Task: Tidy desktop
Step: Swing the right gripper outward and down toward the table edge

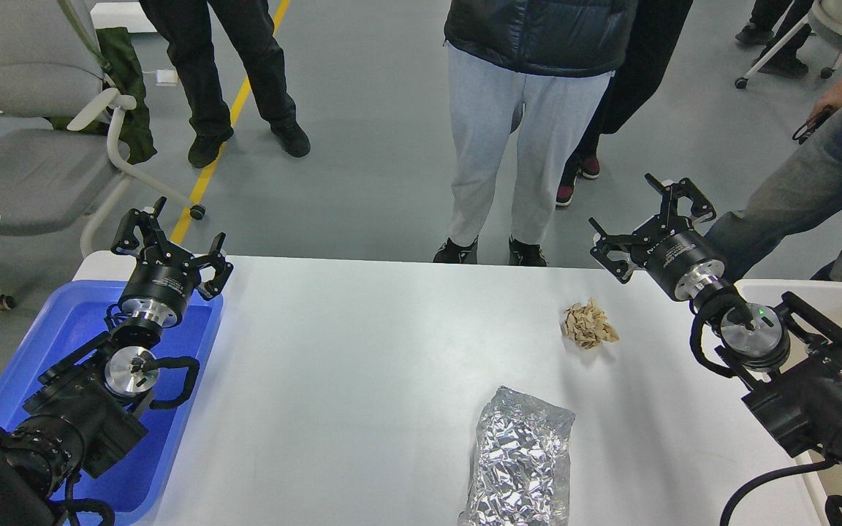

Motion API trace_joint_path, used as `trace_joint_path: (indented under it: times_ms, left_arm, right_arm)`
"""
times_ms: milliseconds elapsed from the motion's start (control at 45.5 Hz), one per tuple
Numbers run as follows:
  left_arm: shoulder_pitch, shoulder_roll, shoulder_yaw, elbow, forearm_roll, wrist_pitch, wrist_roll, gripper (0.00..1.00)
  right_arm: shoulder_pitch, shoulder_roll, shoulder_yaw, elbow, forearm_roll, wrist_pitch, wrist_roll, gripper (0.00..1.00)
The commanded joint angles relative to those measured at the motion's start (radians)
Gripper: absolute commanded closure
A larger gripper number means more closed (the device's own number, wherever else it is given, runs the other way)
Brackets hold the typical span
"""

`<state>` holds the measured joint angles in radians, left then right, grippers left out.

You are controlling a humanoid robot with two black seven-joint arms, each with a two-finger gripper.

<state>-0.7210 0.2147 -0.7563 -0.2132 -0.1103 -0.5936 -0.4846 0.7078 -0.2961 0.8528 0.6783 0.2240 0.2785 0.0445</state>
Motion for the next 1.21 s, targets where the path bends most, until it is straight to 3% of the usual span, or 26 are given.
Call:
trace_joint_path:
  times_ms: [0,418,637,879,1187]
  left_arm:
    - [0.0,0.0,0.0,0.0,0.001,0.0,0.0,0.0]
    - [0.0,0.0,0.0,0.0,0.0,0.0,-0.002,0.0]
    - [0.0,0.002,0.0,0.001,0.0,0.0,-0.002,0.0]
    - [0.0,0.002,0.0,0.0,0.0,0.0,-0.002,0.0]
    - [0.0,0.002,0.0,0.0,0.0,0.0,-0.002,0.0]
  right_arm:
    - [-0.001,0.0,0.0,-0.002,0.0,-0.002,0.0,0.0]
    - [0.007,-0.041,-0.041,0.082,-0.057,-0.004,-0.005,0.0]
    - [0.045,-0.189,-0.118,0.28,-0.172,-0.064,-0.012,0.0]
    - [0.127,-0.4,-0.276,0.487,-0.219,-0.058,-0.011,0.0]
    - [0.347,-0.701,-0.584,0.817,-0.451,-0.053,-0.011,0.0]
